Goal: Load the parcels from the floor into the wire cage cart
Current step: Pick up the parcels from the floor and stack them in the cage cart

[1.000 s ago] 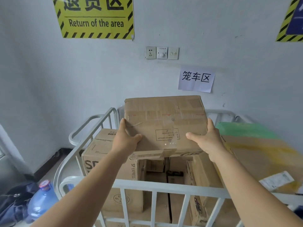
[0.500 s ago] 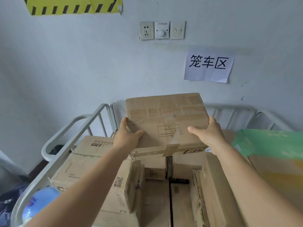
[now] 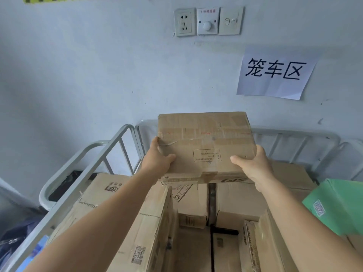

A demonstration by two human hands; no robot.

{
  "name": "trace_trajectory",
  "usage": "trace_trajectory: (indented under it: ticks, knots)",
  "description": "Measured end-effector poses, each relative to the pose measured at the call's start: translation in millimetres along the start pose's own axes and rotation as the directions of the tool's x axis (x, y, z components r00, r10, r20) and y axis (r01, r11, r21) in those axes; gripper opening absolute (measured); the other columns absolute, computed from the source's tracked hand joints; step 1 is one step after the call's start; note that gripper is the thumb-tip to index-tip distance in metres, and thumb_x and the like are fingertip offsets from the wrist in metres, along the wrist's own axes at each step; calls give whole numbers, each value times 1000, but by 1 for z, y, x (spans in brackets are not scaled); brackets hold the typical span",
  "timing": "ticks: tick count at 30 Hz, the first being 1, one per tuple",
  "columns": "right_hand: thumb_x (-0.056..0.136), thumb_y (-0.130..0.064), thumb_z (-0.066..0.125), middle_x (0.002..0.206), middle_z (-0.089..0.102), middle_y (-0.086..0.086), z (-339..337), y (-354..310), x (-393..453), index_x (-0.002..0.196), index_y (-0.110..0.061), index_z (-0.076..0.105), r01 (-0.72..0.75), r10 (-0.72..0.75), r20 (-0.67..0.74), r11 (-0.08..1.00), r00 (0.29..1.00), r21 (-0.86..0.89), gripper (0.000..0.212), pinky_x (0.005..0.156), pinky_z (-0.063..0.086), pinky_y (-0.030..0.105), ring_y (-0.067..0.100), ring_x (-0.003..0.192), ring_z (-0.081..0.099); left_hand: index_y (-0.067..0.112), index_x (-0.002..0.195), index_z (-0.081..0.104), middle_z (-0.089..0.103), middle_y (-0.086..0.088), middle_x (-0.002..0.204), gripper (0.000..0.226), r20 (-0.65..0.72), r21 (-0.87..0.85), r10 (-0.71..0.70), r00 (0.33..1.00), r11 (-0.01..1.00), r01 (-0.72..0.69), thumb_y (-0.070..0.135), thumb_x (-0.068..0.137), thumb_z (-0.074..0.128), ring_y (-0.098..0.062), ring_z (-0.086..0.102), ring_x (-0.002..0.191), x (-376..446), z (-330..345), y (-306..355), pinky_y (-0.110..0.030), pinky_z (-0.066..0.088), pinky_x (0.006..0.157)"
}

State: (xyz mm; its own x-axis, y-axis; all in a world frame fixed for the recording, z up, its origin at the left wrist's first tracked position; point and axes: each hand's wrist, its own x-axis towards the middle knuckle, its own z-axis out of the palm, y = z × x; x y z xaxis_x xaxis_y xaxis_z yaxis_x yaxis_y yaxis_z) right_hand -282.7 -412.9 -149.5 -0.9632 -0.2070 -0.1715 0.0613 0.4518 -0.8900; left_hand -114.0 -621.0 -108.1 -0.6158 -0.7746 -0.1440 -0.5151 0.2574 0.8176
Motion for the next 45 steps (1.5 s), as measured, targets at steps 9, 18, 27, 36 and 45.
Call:
trace_trajectory:
  ticks: [9,18,27,36,45]
  knots:
    - [69,-39,82,140,39,8,91,-13,56,146,-32,29,-90,90,38,996,995,-4,94,95,45,42,28,117,51,31,148,20,58,-7,116,80,61,44,-74,995,997,71,22,85,68,-23,61,84,107,-11,-34,-44,56,81]
    - [74,-30,81,131,36,7,185,19,103,144,-26,35,-188,197,82,976,977,-108,83,88,47,39,24,103,51,23,147,24,54,-2,101,78,141,238,-195,971,958,158,18,83,69,-12,54,70,208,0,-103,-32,54,68]
    - [82,-20,75,135,37,10,225,67,128,141,-17,40,-280,312,126,935,942,-218,69,86,40,34,22,100,45,6,139,38,59,-7,111,79,273,558,-347,897,817,147,23,74,80,-23,59,96,255,43,-157,-32,53,81]
    - [84,-15,74,154,21,13,246,84,133,153,-9,18,-399,406,-14,892,914,-213,89,101,40,39,33,131,40,-2,133,38,57,-7,101,74,387,701,-275,880,708,-86,26,77,78,-18,59,83,284,66,-185,-24,50,62]
    - [86,-16,73,159,17,11,290,89,112,151,-8,-21,-486,488,6,871,873,-67,115,106,38,40,33,135,39,13,154,2,8,-4,160,119,559,734,-111,822,528,-428,49,70,78,-27,8,147,340,74,-194,-48,16,118]
